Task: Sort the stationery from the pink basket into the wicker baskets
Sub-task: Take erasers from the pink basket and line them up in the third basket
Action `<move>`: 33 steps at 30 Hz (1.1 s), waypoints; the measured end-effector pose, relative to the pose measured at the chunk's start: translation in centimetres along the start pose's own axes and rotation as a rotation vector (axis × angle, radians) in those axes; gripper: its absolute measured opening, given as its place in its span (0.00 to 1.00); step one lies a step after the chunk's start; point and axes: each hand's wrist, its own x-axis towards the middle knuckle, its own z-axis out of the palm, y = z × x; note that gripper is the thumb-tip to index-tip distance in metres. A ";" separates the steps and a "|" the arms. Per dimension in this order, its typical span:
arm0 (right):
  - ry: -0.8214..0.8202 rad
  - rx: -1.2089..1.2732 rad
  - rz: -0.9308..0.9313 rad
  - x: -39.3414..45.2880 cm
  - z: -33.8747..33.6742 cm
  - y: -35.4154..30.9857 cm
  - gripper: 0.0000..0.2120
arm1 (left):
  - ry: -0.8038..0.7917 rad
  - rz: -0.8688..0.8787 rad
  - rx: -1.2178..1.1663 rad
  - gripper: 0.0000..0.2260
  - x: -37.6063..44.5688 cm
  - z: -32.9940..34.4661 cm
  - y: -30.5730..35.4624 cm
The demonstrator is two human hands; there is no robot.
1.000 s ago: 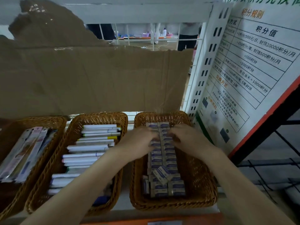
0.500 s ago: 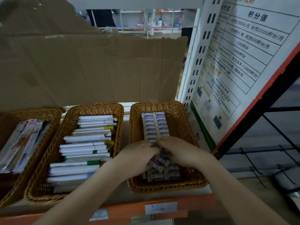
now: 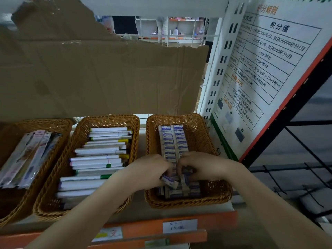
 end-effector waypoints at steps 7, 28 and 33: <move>-0.018 0.017 -0.018 -0.5 0.0 -0.2 0.12 | -0.045 0.017 -0.112 0.11 0.0 -0.4 -0.5; 0.556 0.213 0.185 -1.9 -1.3 0.3 0.08 | 0.083 -0.270 -1.760 0.12 1.8 -2.3 -1.3; 0.562 0.200 0.242 -0.1 -1.8 1.5 0.08 | 0.171 -0.310 -1.291 0.14 3.3 -2.7 -2.6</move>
